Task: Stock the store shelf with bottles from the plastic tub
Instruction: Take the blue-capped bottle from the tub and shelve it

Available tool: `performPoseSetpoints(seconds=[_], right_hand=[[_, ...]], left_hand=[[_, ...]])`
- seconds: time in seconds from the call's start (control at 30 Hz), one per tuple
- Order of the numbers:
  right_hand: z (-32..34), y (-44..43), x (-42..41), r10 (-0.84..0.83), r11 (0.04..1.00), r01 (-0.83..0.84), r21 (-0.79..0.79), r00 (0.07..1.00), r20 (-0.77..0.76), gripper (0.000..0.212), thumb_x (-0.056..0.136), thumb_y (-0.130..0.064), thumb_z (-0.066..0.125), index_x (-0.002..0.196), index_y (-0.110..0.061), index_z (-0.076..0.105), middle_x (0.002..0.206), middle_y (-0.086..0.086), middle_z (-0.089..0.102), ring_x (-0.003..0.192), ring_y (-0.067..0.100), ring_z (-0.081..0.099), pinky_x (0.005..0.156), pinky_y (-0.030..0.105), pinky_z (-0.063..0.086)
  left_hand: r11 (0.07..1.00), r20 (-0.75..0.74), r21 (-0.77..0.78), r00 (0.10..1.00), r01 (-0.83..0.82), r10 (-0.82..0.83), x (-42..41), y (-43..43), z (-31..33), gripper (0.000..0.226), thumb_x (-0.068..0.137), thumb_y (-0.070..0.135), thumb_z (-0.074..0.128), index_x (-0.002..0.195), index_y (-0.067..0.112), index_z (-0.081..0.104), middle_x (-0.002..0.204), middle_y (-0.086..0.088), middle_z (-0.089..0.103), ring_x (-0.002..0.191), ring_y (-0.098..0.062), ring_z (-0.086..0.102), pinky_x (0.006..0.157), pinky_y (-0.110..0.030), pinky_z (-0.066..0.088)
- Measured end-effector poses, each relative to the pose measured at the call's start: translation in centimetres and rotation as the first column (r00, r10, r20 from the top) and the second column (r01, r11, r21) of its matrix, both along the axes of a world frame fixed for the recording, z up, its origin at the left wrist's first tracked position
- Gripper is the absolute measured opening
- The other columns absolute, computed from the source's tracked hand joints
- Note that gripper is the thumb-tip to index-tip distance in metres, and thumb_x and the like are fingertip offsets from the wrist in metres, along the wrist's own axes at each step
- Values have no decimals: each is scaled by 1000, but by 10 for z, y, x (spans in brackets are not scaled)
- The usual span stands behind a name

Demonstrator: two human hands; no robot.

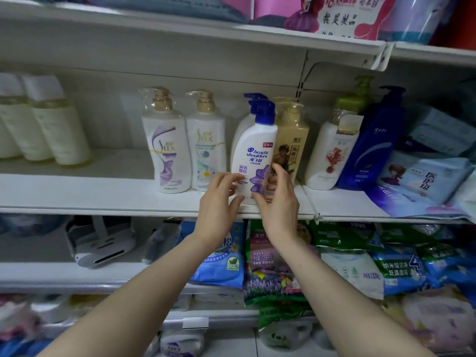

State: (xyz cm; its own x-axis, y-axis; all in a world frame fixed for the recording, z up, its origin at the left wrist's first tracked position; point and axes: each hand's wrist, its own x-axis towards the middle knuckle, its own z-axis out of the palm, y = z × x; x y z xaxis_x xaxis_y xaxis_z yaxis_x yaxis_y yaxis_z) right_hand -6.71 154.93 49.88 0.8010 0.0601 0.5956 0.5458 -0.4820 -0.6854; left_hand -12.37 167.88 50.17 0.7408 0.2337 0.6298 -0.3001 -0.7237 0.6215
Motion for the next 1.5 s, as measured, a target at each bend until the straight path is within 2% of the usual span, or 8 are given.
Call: performPoseSetpoints(seconds=[0.27,0.43,0.63,0.83,0.93,1.17,1.37,1.5], right_hand=[[2,11,15,-1,1000,0,-14,999,-38,76,82,-12,78,139,-33,33,134,5,54,106,28,67,84,48,59],[5,20,24,-44,998,43,-35,999,-22,72,81,-13,79,137,-30,36,124,6,58,105,27,64,80,46,59],[9,28,29,-87,995,87,-55,996,-3,40,80,-10,78,102,-22,46,105,0,59,87,24,65,72,44,58],[11,32,29,-103,990,104,-92,994,22,21,89,-3,67,105,-15,64,113,4,61,94,25,66,80,42,57],[11,33,29,-72,992,73,-107,997,15,28,91,0,62,115,-14,66,119,5,62,98,26,66,85,41,56],[9,31,28,-64,979,58,-194,998,-26,43,95,2,53,133,-14,62,132,3,61,115,25,60,93,28,44],[8,38,14,-43,991,43,-126,999,7,40,91,3,57,124,-17,64,124,3,62,107,25,63,89,35,50],[13,59,-3,-34,993,37,-116,999,30,36,88,1,62,118,-18,65,123,2,61,109,24,63,90,38,52]], left_hand=[[1000,-28,11,999,-18,19,11,4,0,45,89,10,67,131,23,56,126,9,52,102,-5,58,93,-23,51],[997,-65,63,997,-32,36,20,6,-3,54,88,7,68,139,17,52,131,2,53,109,-14,58,94,-37,52],[990,-106,133,993,-37,51,29,6,-1,63,86,6,69,145,13,46,135,-3,51,116,-20,55,97,-39,51],[989,-96,143,994,-43,57,35,5,0,63,84,-2,65,143,9,48,139,-9,52,121,-24,54,100,-40,49],[987,-97,157,994,-35,51,36,4,4,66,80,-5,65,143,7,49,140,-10,52,122,-26,54,102,-38,48],[986,-146,169,989,-13,38,36,6,9,64,82,-3,65,143,7,49,142,-10,54,125,-25,54,104,-35,46],[997,-122,53,991,-57,63,18,23,8,44,89,8,65,132,14,61,119,-3,63,98,-17,64,88,-39,54],[997,-84,-10,993,-78,77,-8,46,11,34,90,8,65,124,14,65,116,-2,65,97,-14,66,86,-29,55]])
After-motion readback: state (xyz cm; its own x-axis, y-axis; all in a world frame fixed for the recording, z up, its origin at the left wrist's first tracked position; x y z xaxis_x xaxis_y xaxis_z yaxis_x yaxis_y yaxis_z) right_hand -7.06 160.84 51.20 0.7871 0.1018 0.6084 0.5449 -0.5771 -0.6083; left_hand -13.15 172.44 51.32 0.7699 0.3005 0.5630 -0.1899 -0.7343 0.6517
